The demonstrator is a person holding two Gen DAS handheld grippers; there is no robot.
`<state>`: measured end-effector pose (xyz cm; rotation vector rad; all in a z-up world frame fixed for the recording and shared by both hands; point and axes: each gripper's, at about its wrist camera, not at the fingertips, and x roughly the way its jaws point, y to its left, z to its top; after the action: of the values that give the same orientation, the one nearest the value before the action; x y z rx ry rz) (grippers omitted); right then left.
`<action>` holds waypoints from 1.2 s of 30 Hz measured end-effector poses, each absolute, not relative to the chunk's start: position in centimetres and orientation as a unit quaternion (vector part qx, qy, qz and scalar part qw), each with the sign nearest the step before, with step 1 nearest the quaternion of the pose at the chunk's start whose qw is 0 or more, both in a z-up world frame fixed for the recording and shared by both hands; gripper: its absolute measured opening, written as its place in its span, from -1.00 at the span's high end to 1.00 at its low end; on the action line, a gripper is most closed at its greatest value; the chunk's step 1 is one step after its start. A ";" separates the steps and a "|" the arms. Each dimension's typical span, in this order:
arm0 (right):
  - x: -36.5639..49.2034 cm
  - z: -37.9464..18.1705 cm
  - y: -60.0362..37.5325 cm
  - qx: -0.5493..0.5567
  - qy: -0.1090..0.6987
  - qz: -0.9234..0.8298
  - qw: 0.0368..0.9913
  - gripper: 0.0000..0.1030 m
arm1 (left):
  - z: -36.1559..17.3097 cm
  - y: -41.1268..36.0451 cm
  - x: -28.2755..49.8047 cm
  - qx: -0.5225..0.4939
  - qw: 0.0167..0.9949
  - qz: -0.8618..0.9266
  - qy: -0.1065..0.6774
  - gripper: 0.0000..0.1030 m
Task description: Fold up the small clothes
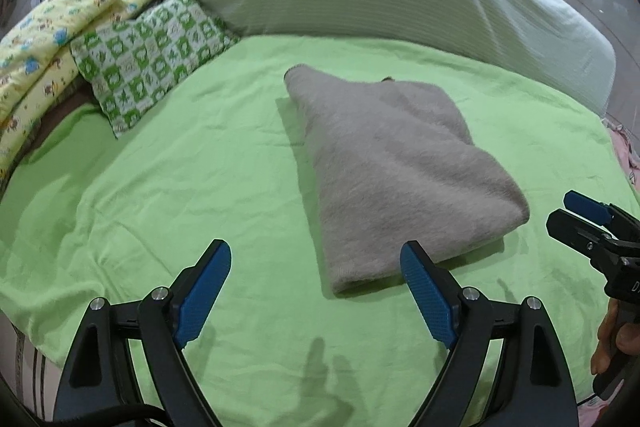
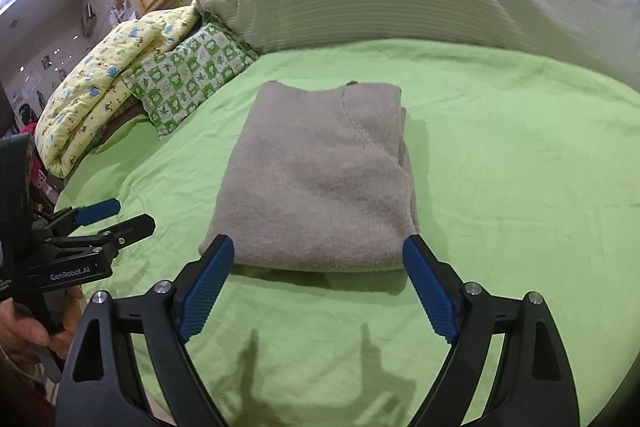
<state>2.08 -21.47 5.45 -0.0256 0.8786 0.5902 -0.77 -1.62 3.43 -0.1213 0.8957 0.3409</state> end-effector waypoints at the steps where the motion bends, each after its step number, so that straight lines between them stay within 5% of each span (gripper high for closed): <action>1: 2.1 5.6 -21.5 -0.015 0.413 0.282 0.866 -0.73 | 3.7 -1.7 -0.8 -0.056 0.888 0.161 0.427 -0.70; 12: 1.9 7.1 -21.4 -0.049 0.361 0.291 0.885 -0.99 | 6.0 -1.6 -0.8 -0.067 0.907 0.142 0.391 -0.76; 36: 3.5 0.4 -20.5 -0.049 0.426 0.279 0.859 -0.99 | -1.9 -1.1 0.8 -0.092 0.867 0.183 0.455 -0.76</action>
<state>3.53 -20.54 0.40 -0.1026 0.8951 0.5866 0.78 -1.15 -1.93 -0.1921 0.9532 0.3827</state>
